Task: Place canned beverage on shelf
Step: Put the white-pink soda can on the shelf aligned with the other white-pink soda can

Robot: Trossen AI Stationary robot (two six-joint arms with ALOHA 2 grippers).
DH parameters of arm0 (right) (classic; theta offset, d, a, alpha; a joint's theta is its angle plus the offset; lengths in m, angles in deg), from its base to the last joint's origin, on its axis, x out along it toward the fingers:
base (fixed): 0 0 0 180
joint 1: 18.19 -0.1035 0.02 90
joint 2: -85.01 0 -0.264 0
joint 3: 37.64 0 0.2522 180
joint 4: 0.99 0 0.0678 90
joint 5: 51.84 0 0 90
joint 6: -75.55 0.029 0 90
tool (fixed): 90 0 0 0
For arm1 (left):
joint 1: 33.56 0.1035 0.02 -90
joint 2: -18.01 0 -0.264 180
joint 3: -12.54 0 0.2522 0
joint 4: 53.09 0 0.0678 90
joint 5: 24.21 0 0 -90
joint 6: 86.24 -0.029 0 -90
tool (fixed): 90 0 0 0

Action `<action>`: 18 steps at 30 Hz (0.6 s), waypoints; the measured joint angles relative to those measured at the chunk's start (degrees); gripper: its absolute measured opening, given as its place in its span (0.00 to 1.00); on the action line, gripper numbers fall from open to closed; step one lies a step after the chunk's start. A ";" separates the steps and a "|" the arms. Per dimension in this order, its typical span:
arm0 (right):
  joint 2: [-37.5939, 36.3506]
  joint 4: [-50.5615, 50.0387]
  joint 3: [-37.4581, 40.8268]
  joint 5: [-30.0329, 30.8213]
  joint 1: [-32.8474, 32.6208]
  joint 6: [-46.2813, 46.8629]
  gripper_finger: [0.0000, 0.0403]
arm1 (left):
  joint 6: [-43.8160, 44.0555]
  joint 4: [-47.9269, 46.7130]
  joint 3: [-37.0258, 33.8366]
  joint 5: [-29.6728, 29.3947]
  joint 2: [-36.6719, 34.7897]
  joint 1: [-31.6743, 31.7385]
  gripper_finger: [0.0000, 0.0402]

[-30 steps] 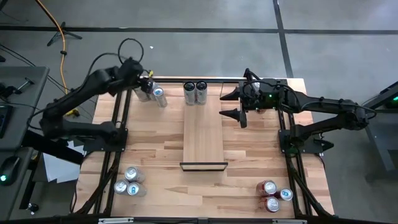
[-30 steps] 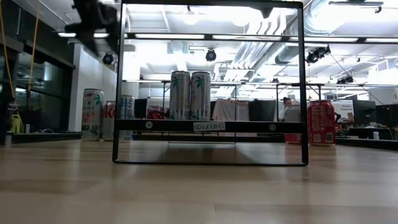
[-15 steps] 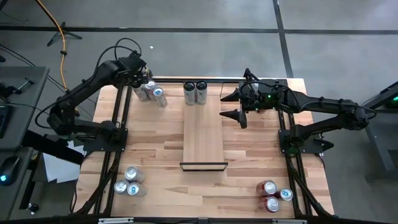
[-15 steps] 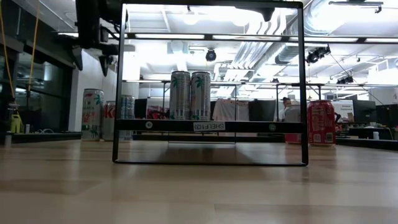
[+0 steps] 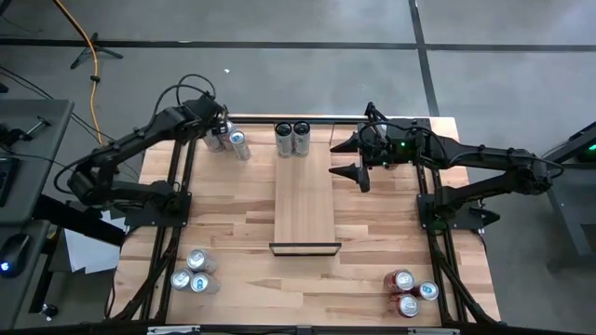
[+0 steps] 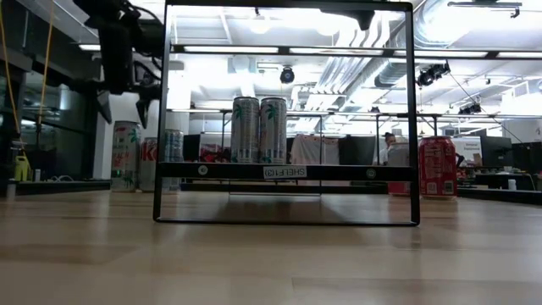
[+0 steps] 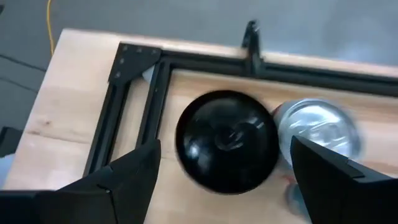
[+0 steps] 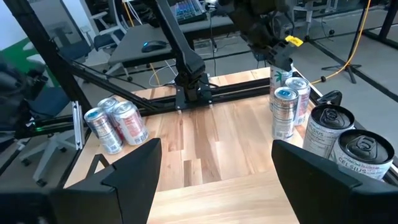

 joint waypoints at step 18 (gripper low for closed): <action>0.00 -1.22 0.02 -0.02 0.00 1.88 0.72 | 2.75 8.79 -5.18 -1.92 0.04 -0.02 0.71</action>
